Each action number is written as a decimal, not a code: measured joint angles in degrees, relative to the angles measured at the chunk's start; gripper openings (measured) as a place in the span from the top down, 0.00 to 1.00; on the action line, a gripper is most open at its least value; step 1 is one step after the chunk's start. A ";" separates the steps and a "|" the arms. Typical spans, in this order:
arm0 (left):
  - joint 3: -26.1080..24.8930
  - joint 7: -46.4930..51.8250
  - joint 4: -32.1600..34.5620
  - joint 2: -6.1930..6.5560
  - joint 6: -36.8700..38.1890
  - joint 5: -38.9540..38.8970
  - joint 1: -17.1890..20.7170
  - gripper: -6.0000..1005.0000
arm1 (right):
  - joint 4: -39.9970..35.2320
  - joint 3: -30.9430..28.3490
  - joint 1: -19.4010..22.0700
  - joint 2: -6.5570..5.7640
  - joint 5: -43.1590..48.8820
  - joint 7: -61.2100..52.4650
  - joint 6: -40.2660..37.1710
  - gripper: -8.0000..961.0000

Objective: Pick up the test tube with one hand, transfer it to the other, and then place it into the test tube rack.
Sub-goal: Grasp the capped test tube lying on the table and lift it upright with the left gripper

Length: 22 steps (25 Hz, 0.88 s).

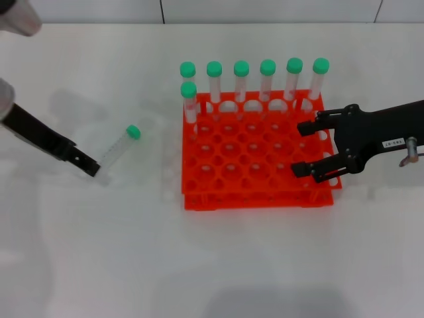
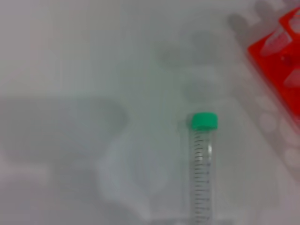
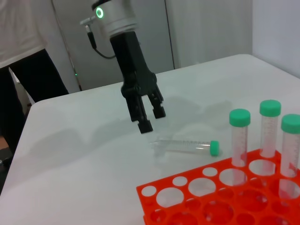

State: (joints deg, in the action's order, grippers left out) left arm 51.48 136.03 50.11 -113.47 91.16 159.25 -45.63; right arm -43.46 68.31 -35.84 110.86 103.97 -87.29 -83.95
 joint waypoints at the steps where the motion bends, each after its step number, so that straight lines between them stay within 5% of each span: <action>1: 0.47 0.04 -0.11 -0.38 -0.24 0.01 -0.09 0.13 | 0.03 0.00 -0.01 0.03 0.00 0.01 0.01 0.09; 9: 5.99 2.92 -0.83 -2.09 -3.01 0.15 0.05 0.13 | 0.01 -0.01 0.08 0.72 0.31 0.02 -0.07 0.09; 22: 6.04 3.79 -3.24 -2.18 -6.14 0.17 0.07 0.26 | -0.14 -0.02 0.25 1.34 0.80 0.02 -0.36 0.09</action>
State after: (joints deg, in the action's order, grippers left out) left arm 57.52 139.82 46.88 -115.65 85.02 159.42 -45.56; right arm -43.59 68.29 -35.59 112.20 104.77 -87.27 -84.31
